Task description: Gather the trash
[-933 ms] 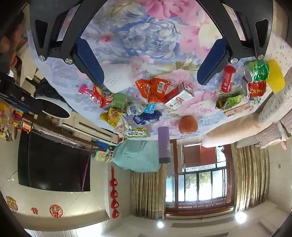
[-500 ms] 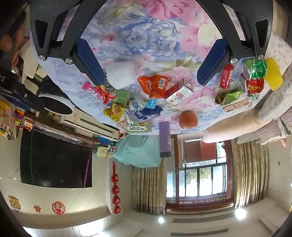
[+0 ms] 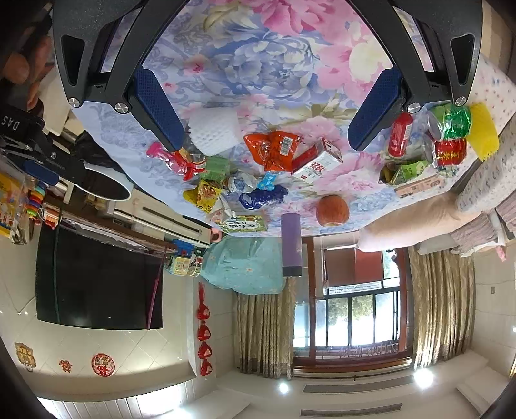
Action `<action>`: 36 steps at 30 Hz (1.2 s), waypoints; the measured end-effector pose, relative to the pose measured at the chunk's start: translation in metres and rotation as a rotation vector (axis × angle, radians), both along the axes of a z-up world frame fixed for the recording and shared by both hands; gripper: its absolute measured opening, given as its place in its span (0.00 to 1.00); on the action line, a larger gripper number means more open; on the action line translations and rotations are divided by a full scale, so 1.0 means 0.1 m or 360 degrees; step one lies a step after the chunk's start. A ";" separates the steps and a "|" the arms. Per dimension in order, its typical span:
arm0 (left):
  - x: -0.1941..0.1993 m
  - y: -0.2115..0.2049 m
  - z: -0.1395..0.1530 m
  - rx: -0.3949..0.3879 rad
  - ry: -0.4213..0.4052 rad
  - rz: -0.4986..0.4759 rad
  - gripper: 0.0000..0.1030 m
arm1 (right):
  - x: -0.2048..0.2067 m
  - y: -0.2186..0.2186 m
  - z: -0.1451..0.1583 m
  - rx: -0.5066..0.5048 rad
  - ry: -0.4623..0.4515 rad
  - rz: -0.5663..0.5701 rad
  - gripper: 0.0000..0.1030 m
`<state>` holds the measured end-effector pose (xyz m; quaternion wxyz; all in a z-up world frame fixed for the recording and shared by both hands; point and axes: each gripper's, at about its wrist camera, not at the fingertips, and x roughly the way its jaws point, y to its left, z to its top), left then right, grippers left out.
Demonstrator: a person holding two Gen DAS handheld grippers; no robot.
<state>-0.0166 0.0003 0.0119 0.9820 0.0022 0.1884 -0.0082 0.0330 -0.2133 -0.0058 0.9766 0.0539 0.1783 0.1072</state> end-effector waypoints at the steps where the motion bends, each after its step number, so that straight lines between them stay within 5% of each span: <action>1: 0.00 0.00 0.00 0.0000 0.0001 0.0000 1.00 | 0.00 0.00 0.00 0.0003 -0.0001 0.0002 1.00; 36: 0.03 -0.02 -0.02 -0.0011 0.0012 -0.0007 1.00 | -0.01 0.02 -0.05 0.0035 0.0008 0.0022 1.00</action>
